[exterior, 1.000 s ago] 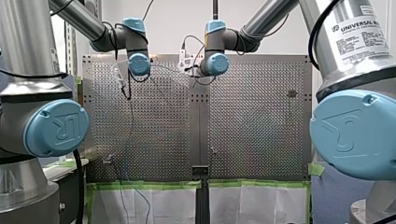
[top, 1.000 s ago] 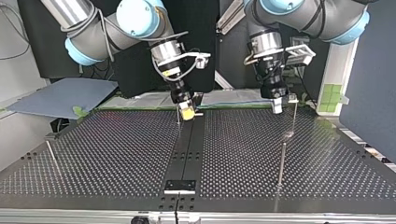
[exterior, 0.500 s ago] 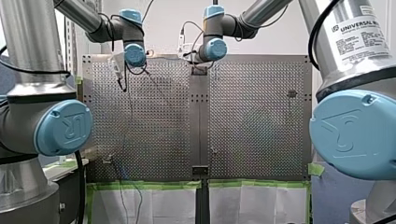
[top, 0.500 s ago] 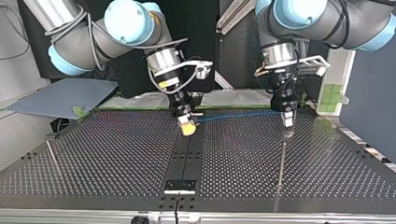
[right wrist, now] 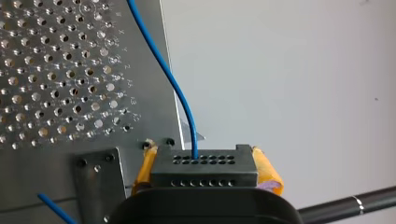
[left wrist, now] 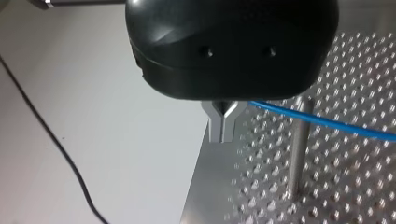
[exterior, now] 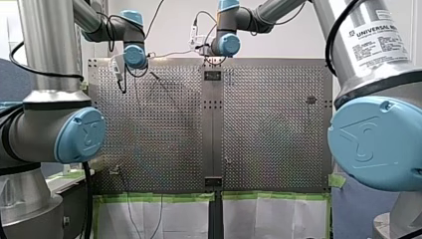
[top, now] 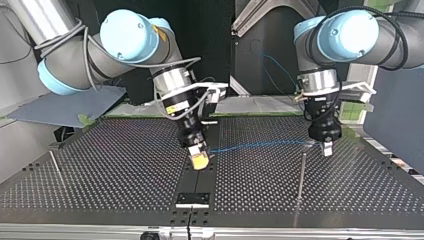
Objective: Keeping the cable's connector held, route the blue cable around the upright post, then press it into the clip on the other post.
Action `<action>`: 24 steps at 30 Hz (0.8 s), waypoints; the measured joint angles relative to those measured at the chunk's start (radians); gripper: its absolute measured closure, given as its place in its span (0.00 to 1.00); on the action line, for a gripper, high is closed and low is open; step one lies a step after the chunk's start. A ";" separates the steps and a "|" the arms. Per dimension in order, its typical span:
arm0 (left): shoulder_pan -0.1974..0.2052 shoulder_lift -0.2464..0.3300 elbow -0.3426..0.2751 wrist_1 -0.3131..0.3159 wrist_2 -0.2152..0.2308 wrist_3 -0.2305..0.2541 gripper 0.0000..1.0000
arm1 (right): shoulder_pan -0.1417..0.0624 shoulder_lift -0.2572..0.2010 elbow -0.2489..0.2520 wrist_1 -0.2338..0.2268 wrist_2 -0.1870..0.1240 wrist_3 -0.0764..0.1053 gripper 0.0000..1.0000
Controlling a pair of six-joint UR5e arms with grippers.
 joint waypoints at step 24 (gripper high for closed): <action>0.086 -0.169 0.233 -0.049 0.048 -0.015 1.00 | -0.028 0.139 -0.079 -0.003 -0.019 -0.006 1.00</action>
